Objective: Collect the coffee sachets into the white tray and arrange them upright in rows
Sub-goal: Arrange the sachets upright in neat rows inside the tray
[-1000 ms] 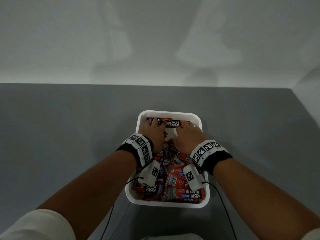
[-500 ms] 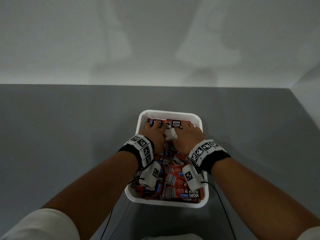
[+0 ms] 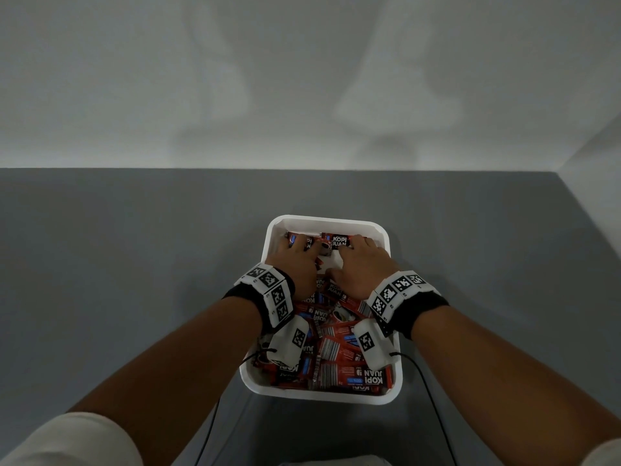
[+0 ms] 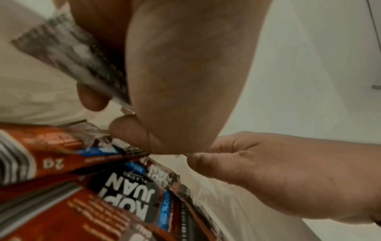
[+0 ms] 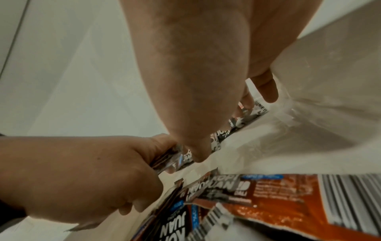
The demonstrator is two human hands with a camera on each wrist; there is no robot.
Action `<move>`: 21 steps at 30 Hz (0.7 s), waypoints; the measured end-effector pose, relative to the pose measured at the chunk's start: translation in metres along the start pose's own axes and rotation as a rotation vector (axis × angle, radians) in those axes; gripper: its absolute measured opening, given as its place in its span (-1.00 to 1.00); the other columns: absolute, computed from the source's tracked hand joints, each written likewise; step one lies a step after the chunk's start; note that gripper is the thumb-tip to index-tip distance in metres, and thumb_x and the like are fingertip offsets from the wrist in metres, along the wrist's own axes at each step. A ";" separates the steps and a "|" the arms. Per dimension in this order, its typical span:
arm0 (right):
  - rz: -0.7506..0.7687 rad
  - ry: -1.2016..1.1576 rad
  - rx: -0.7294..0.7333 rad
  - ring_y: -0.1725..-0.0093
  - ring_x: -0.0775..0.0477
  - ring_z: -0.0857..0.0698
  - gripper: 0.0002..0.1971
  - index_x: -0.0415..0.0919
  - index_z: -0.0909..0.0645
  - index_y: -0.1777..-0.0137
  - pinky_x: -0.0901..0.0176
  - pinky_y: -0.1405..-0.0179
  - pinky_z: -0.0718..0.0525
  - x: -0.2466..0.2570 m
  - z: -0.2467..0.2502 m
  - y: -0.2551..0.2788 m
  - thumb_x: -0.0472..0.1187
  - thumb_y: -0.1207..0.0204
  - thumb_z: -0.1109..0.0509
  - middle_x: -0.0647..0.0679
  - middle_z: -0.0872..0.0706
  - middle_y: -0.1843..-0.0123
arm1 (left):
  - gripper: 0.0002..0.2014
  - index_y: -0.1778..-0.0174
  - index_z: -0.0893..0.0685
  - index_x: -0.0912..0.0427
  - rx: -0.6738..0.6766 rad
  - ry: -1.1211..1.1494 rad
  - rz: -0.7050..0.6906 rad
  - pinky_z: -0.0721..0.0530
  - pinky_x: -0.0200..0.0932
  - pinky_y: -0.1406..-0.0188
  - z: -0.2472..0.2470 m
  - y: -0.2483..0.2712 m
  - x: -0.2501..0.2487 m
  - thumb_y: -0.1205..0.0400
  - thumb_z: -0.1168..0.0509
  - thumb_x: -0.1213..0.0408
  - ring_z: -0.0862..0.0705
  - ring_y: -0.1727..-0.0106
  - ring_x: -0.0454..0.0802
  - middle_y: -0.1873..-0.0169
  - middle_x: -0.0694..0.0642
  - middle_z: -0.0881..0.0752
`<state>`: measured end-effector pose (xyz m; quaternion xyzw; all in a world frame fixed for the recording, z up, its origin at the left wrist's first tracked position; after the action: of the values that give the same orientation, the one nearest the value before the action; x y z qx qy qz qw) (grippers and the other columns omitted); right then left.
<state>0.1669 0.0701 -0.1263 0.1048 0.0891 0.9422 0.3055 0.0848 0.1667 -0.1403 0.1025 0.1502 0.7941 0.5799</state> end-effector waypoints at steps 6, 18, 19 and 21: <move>0.014 -0.230 -0.001 -0.45 -0.21 -0.46 -0.50 -0.16 -0.61 -0.40 -0.14 -0.43 -0.54 -0.004 0.022 0.002 0.17 -0.63 -0.33 -0.14 -0.52 -0.35 | -0.68 -0.27 -0.60 0.31 -0.178 0.766 0.241 -0.71 0.02 -0.10 0.044 0.022 0.020 -0.67 -0.24 0.20 -0.69 -0.17 0.22 -0.23 0.29 -0.67; 0.008 -1.117 -0.088 0.16 -0.26 -0.86 -0.78 -0.22 -0.73 -0.09 -0.16 0.11 -0.84 0.029 0.068 0.026 -0.31 -0.48 -0.63 -0.23 -0.86 0.16 | -0.86 0.00 -0.73 0.30 -0.487 2.083 0.247 -0.72 -0.04 0.31 0.059 0.055 0.019 -0.75 -0.34 0.30 -0.76 0.26 0.15 0.23 0.24 -0.78; 0.014 -1.100 -0.103 0.15 -0.29 -0.85 -0.82 -0.23 -0.74 -0.04 -0.18 0.10 -0.83 0.029 0.069 0.026 -0.30 -0.49 -0.63 -0.23 -0.86 0.17 | -0.84 0.02 -0.72 0.32 -0.505 2.054 0.262 -0.74 -0.06 0.38 0.059 0.057 0.019 -0.74 -0.35 0.28 -0.77 0.31 0.16 0.27 0.25 -0.77; 0.010 -1.093 -0.125 0.13 -0.27 -0.85 -0.88 -0.23 -0.77 0.00 -0.18 0.11 -0.82 0.026 0.072 0.026 -0.29 -0.51 -0.61 -0.20 -0.87 0.16 | -0.79 0.08 -0.70 0.34 -0.524 1.993 0.278 -0.69 -0.14 0.52 0.062 0.061 0.020 -0.75 -0.35 0.25 -0.77 0.42 0.11 0.36 0.22 -0.76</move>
<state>0.1499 0.0724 -0.0476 0.5612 -0.1391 0.7554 0.3083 0.0455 0.1761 -0.0614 -0.7130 0.3711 0.5865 0.1004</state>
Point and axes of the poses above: each hand's wrist, its own y-axis away from the middle knuckle, its own z-axis out of the back of the hand, x = y × z, the point moved 7 cm from there along -y, towards the middle knuckle
